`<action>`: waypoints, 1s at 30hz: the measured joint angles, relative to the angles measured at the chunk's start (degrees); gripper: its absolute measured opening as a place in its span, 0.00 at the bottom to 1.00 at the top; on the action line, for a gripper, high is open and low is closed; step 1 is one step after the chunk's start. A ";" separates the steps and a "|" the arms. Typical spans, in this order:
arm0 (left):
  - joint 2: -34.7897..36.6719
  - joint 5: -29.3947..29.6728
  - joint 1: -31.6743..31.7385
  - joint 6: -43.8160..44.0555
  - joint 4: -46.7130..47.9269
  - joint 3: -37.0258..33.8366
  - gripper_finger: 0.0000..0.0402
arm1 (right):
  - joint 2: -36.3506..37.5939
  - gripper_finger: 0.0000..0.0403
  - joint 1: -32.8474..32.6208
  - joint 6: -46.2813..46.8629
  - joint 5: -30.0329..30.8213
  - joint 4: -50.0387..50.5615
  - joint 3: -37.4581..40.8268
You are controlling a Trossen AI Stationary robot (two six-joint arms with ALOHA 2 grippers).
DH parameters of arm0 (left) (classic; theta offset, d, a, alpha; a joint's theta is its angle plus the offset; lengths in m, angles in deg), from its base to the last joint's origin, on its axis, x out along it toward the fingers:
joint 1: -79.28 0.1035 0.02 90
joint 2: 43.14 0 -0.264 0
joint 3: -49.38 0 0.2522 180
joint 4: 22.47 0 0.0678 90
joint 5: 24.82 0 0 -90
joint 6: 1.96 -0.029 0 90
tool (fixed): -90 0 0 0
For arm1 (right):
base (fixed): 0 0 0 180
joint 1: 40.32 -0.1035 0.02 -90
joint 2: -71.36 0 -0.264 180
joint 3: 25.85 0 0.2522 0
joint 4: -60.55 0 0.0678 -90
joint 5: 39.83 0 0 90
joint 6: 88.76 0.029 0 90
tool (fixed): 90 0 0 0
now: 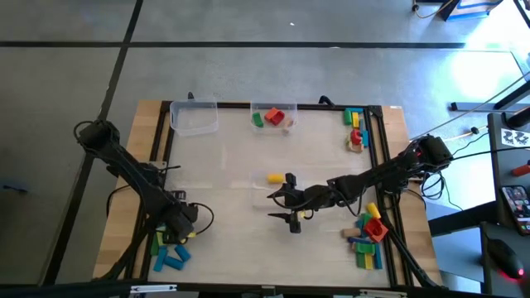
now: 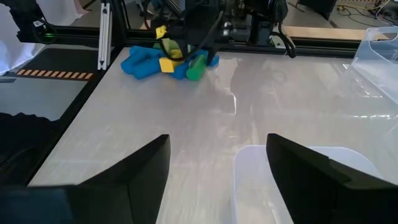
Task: Sort blocks by size
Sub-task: Put the green cylindrical block into the bottom transparent bin
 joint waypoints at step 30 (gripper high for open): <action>2.95 0.96 5.21 -5.09 -4.21 -0.85 0.31 | 0.00 0.66 0.01 0.00 1.40 0.94 -0.04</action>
